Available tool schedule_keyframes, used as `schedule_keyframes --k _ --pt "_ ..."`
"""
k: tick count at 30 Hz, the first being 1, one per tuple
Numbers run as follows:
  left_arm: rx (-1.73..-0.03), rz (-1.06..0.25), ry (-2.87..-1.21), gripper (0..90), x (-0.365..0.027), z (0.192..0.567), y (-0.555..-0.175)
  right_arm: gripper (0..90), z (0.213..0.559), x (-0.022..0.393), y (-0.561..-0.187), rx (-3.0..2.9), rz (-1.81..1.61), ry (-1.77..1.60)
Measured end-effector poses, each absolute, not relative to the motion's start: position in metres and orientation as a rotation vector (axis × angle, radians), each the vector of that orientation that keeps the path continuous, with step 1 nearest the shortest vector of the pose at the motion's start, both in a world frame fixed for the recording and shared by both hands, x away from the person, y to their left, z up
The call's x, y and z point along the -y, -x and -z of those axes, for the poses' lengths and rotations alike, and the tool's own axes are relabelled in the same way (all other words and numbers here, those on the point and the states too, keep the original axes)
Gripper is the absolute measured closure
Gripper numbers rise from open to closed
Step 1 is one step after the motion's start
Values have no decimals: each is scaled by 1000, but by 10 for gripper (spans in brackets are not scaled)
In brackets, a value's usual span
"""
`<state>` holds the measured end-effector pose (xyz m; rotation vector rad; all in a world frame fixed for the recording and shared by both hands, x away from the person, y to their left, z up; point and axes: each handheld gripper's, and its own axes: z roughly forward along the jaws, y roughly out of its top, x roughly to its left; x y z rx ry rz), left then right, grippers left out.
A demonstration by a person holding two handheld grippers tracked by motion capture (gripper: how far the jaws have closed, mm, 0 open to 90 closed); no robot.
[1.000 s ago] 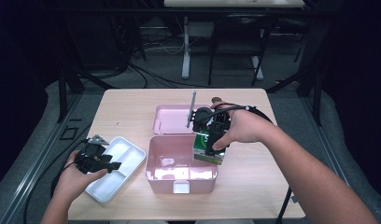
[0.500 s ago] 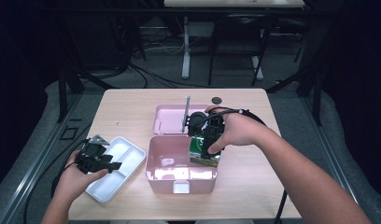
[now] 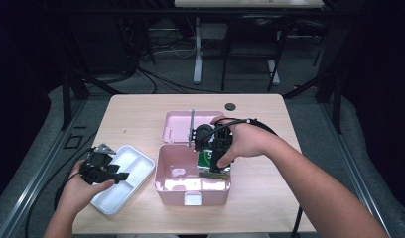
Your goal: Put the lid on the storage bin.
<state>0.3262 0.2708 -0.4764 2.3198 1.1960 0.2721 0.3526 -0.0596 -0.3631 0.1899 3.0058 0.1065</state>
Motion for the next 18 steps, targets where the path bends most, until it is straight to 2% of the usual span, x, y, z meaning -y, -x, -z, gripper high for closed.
schedule_keyframes --k 18 --pt "-1195 -269 -2325 494 -271 477 -327 170 384 57 -355 -3007 -80 -122"
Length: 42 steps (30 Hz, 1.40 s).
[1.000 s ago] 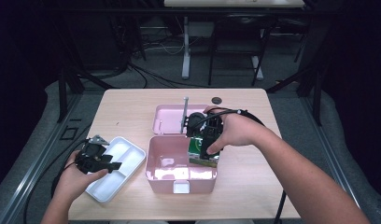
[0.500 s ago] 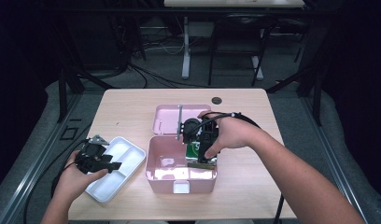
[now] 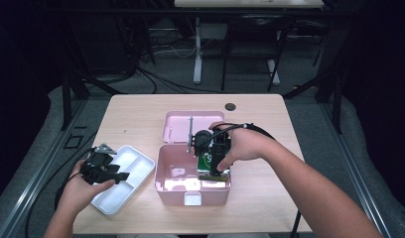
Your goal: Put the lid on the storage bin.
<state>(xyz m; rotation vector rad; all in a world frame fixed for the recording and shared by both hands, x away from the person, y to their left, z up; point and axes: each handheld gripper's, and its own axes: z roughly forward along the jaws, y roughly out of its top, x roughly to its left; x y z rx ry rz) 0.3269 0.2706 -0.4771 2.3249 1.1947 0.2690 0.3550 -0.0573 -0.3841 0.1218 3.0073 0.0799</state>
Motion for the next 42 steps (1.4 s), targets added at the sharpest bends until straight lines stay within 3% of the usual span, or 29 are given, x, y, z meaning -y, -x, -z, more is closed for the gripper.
schedule_keyframes --k 42 --pt "-1193 -264 -2334 495 -269 479 -328 159 443 59 -369 -3052 -59 -55"
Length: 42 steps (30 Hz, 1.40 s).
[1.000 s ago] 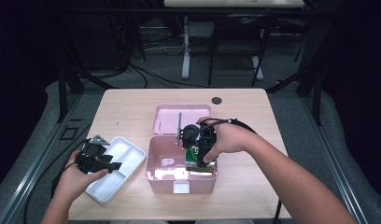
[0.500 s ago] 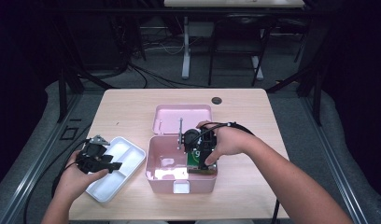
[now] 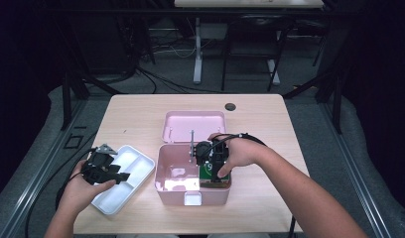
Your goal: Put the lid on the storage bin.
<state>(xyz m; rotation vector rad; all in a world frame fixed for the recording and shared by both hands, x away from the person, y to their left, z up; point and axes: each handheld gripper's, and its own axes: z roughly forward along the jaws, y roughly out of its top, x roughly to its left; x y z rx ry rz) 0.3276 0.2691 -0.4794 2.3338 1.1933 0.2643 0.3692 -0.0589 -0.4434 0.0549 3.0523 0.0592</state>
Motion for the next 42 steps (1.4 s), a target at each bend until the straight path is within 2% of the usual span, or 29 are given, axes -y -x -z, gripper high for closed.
schedule_keyframes --k 23,42 --pt "-1193 -264 -2334 494 -269 480 -328 154 462 58 -377 -3049 -37 -100" --pt "-1193 -265 -2331 495 -269 479 -327 215 432 63 -368 -3038 -114 -122"
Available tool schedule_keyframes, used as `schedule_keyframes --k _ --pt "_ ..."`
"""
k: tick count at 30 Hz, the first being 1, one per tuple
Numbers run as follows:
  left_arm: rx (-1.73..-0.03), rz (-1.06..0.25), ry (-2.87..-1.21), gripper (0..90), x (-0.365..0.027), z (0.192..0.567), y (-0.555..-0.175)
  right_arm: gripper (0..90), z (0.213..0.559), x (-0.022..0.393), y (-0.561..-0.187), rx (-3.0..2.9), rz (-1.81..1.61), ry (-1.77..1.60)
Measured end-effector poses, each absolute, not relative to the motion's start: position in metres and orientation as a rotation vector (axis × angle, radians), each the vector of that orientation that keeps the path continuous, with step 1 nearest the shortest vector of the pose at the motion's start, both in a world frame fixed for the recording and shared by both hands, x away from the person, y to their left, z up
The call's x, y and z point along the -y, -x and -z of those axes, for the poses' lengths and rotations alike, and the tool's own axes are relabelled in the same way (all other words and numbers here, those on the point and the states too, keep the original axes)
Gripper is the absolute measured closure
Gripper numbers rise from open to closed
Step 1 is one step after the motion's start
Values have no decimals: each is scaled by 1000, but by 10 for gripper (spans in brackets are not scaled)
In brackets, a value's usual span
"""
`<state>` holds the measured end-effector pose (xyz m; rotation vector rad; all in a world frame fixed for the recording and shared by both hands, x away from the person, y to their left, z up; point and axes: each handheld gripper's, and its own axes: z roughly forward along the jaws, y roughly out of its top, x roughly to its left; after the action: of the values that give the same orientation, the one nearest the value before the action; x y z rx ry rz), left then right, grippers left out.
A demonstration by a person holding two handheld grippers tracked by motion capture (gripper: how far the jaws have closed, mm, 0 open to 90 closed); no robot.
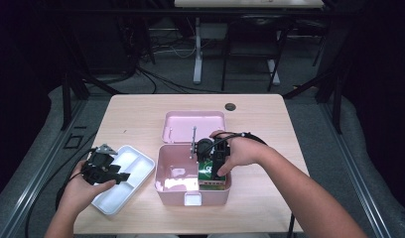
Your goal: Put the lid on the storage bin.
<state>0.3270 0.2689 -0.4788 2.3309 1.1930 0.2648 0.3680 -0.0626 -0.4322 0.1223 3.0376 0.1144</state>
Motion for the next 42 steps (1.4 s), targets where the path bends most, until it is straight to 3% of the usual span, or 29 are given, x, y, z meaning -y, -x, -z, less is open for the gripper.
schedule_keyframes --k 27,42 --pt "-1206 -272 -2317 497 -273 477 -326 278 385 100 -353 -2966 -143 -242" --pt "-1215 -277 -2313 501 -276 477 -326 330 386 153 -352 -2805 -352 -626"
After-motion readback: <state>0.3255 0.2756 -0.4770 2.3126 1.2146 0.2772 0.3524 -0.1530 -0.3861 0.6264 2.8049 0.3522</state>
